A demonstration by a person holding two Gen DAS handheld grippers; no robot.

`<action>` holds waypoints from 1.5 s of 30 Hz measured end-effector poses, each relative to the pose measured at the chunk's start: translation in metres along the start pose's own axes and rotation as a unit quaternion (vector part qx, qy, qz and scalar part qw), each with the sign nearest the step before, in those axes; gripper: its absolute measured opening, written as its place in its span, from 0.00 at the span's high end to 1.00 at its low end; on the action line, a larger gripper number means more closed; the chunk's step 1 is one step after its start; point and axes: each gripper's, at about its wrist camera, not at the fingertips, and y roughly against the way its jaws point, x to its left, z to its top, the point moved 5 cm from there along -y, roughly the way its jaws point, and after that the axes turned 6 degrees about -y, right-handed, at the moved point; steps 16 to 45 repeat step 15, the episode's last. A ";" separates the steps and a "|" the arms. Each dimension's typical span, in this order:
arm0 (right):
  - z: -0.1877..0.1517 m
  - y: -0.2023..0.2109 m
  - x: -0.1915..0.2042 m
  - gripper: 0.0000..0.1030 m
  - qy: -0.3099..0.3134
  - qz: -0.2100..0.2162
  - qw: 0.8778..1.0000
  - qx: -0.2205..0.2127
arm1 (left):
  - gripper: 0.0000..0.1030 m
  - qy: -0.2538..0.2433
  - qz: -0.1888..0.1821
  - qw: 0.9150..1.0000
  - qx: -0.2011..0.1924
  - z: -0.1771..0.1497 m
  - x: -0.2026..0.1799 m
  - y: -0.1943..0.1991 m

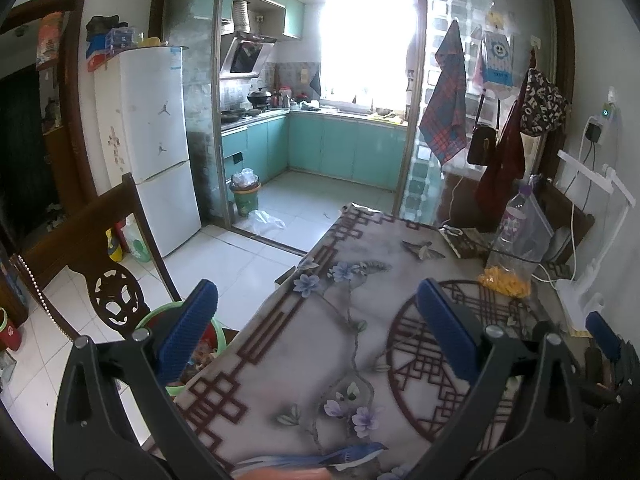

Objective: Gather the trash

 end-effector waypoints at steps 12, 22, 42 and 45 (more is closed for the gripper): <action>-0.035 -0.046 -0.059 0.07 -0.030 -0.075 0.995 0.065 | 0.05 -0.043 -0.036 0.997 0.050 -0.036 -0.032 -0.073; -0.068 -0.072 -0.101 0.07 -0.019 -0.143 0.983 0.115 | 0.05 -0.085 -0.034 0.991 0.097 -0.075 -0.042 -0.124; -0.068 -0.072 -0.101 0.07 -0.019 -0.143 0.983 0.115 | 0.05 -0.085 -0.034 0.991 0.097 -0.075 -0.042 -0.124; -0.068 -0.072 -0.101 0.07 -0.019 -0.143 0.983 0.115 | 0.05 -0.085 -0.034 0.991 0.097 -0.075 -0.042 -0.124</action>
